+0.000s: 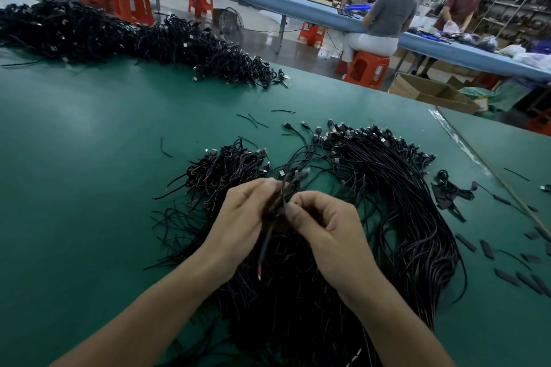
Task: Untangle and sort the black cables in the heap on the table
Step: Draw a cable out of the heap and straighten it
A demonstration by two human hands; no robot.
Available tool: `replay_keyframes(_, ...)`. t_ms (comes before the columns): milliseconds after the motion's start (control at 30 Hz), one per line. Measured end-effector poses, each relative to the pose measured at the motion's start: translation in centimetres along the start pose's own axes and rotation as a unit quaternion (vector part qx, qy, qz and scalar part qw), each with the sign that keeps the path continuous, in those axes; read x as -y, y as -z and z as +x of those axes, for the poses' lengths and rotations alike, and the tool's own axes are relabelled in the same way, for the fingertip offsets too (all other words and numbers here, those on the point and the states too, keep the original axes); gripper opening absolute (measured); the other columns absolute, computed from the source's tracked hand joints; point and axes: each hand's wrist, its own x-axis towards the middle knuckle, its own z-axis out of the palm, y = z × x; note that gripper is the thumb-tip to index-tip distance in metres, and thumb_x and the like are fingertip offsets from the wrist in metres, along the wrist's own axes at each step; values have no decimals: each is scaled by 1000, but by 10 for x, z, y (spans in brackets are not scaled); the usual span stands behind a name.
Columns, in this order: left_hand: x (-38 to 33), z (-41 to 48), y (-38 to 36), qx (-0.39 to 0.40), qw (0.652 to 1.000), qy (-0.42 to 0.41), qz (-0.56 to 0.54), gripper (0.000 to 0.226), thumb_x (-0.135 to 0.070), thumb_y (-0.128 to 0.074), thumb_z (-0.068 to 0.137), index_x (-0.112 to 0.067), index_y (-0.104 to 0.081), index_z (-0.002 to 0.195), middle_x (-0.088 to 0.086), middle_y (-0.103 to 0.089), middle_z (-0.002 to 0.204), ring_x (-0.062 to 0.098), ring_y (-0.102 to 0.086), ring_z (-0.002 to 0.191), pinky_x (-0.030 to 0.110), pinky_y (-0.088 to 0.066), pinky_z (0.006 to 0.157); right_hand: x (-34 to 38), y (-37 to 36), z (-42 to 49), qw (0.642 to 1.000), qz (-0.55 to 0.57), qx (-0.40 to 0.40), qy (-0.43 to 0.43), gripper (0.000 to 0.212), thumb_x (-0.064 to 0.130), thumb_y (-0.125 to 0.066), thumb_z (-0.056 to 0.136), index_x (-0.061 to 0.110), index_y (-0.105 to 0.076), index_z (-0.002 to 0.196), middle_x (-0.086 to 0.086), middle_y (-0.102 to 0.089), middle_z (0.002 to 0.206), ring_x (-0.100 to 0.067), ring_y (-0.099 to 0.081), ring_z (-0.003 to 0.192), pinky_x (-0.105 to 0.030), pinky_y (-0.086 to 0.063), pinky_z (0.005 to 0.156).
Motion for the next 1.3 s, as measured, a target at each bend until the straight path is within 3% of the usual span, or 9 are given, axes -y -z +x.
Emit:
replay_keyframes(100, -6, -1, 1, 37, 996, 18, -81, 44, -47, -37, 96, -29, -77, 98, 5, -76, 104, 19, -70, 103, 28, -53, 82, -5, 1, -1, 999, 4, -8, -43, 14, 13, -62, 96, 10, -71, 85, 0, -66, 73, -6, -59, 71, -18, -49, 69)
replay_keyframes(200, -12, -3, 2, 44, 993, -22, -107, 47, -46, -35, 97, -27, -77, 89, 5, -75, 90, 19, -70, 89, 26, -53, 78, -9, 4, -1, 996, 35, -10, -76, 16, 22, -66, 93, 9, -71, 87, 9, -64, 71, -5, -58, 67, -15, -46, 65)
replay_keyframes(333, -9, -10, 2, 57, 992, -111, 27, 7, -24, -65, 89, -21, -70, 85, 9, -69, 86, 13, -61, 69, 18, -49, 63, -9, 8, 3, 996, 21, -46, -69, 18, 19, -65, 94, 9, -69, 79, 2, -60, 67, -10, -51, 65, -23, -44, 62)
replay_keyframes(533, 8, -9, 2, -51, 967, -92, 230, 31, -36, -85, 73, -30, -57, 85, -12, -58, 67, 2, -47, 54, 14, -40, 52, -9, 5, 4, 994, 16, -106, -19, 15, 11, -64, 94, 15, -70, 81, 11, -66, 68, 1, -59, 66, -13, -49, 66)
replay_keyframes(767, 1, -6, -4, 6, 1000, -10, 15, 12, 0, -60, 94, -9, -67, 95, 5, -76, 86, 15, -73, 82, 21, -56, 72, -4, 5, -2, 996, 74, -31, -26, 18, 9, -61, 95, 10, -70, 79, 6, -67, 70, -3, -62, 69, -16, -52, 68)
replay_keyframes(900, -13, -10, -3, 36, 987, -3, -154, 22, -16, -43, 97, -10, -65, 98, 17, -75, 102, 27, -70, 102, 28, -56, 86, -9, 7, -4, 995, 69, -23, -73, 15, 14, -62, 96, 7, -71, 86, -3, -67, 76, -9, -61, 75, -22, -54, 75)
replay_keyframes(1067, -13, -14, -4, 44, 994, -77, -64, 14, -21, -67, 90, -11, -58, 90, 6, -71, 76, 14, -60, 60, 18, -49, 58, -5, 7, -1, 997, 52, -22, -54, 24, 29, -67, 89, 7, -70, 82, -3, -64, 70, -11, -55, 66, -22, -47, 62)
replay_keyframes(1167, 0, -12, 0, -6, 986, -109, 126, 34, -20, -86, 76, -31, -59, 92, -18, -59, 75, 4, -46, 61, 14, -40, 57, -7, 8, 2, 997, 19, -67, -34, 22, 14, -63, 95, 17, -70, 74, 6, -64, 66, -5, -57, 64, -19, -50, 62)
replay_keyframes(1300, 8, -12, -1, -28, 987, -63, 142, 42, -46, -86, 68, -25, -54, 86, -10, -55, 61, 7, -44, 52, 22, -40, 51, -6, 6, 0, 997, 37, -73, -8, 19, 6, -61, 95, 12, -68, 78, 9, -67, 63, 2, -62, 62, -12, -49, 63)
